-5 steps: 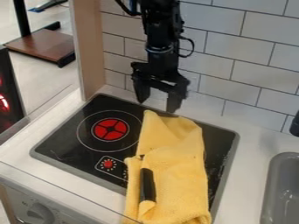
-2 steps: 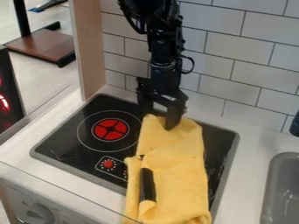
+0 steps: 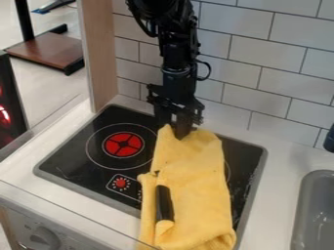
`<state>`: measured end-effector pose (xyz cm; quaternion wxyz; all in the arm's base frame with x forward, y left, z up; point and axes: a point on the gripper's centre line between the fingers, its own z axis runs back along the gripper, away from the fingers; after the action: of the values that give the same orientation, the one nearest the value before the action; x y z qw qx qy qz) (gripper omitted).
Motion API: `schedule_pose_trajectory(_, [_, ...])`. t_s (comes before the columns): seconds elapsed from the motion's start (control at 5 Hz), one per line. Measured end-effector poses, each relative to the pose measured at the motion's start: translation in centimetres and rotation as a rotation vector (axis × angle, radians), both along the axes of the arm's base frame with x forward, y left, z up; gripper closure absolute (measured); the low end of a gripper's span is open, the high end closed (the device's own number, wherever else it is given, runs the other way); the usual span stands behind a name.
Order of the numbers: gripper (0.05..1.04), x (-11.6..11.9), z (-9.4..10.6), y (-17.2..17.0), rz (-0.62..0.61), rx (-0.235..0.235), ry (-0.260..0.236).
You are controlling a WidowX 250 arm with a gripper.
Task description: Fold the cloth from top to bottom
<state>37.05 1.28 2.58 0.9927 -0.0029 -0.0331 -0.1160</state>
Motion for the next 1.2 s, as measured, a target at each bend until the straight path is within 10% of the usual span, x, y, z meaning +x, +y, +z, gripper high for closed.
schedule_pose_trajectory(0.8, [0.999,-0.2,2.9,0.0,0.029,0.016,-0.047])
schedule_pose_trajectory(1.2, [1.018,-2.7,6.2,-1.4,-0.041,-0.008,-0.105])
